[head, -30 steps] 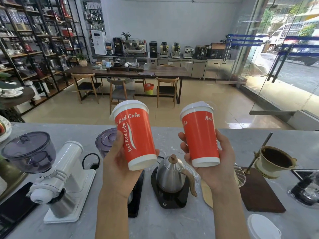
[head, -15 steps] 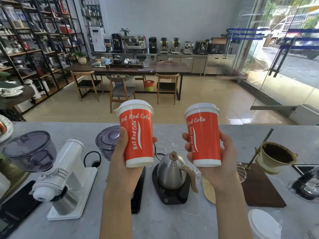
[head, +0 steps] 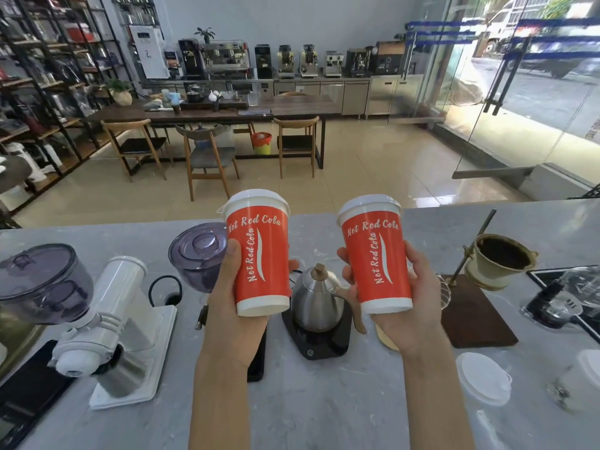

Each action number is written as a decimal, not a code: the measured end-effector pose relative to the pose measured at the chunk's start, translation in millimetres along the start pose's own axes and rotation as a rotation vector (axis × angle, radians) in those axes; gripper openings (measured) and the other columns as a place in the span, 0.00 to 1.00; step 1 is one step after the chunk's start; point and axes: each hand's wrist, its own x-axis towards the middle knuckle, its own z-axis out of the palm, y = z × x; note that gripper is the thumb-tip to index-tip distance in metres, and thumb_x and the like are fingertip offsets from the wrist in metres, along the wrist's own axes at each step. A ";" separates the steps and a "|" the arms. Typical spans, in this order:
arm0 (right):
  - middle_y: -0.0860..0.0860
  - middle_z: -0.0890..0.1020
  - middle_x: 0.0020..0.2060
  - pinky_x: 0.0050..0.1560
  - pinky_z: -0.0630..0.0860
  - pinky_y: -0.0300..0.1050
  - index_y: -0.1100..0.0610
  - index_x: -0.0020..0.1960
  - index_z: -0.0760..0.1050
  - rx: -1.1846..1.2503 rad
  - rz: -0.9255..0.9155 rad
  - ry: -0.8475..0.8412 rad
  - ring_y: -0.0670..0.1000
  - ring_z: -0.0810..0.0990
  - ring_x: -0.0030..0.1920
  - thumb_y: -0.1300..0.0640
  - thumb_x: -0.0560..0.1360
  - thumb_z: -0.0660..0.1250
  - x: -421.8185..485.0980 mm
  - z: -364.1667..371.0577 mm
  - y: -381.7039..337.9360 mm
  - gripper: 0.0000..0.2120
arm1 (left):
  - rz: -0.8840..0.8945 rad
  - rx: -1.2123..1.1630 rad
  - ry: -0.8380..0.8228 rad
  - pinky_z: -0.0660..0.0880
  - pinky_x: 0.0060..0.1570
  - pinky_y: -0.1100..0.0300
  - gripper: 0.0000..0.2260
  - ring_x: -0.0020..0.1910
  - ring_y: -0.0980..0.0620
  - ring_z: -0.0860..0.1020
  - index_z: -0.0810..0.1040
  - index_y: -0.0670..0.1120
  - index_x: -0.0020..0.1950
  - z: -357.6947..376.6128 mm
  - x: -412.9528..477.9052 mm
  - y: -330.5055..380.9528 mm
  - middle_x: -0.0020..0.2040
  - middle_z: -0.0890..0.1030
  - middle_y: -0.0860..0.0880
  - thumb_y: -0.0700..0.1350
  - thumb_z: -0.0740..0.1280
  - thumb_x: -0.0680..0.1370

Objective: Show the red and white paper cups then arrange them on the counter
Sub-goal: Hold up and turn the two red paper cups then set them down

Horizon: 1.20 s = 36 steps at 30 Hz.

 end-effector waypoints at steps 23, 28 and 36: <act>0.54 0.82 0.60 0.53 0.81 0.51 0.51 0.70 0.67 -0.616 -0.370 0.191 0.54 0.83 0.57 0.39 0.65 0.76 34.5 6.2 -52.7 0.38 | 0.111 0.440 0.018 0.78 0.58 0.43 0.40 0.60 0.41 0.81 0.70 0.47 0.71 35.0 50.6 3.2 0.63 0.81 0.42 0.58 0.80 0.63; 0.42 0.79 0.61 0.46 0.80 0.35 0.42 0.71 0.63 -0.961 -0.485 0.267 0.43 0.80 0.58 0.42 0.64 0.77 8.4 -33.1 -46.6 0.40 | 0.188 0.605 0.064 0.80 0.51 0.54 0.39 0.57 0.49 0.83 0.69 0.55 0.69 0.0 21.4 -35.1 0.60 0.83 0.51 0.56 0.81 0.62; 0.42 0.78 0.62 0.46 0.78 0.36 0.41 0.69 0.65 -1.003 -0.129 0.429 0.43 0.79 0.58 0.49 0.60 0.79 -73.8 -142.7 48.9 0.41 | -0.123 0.658 0.271 0.74 0.62 0.50 0.43 0.63 0.50 0.78 0.68 0.56 0.72 -111.7 -69.5 -125.1 0.65 0.79 0.52 0.49 0.84 0.61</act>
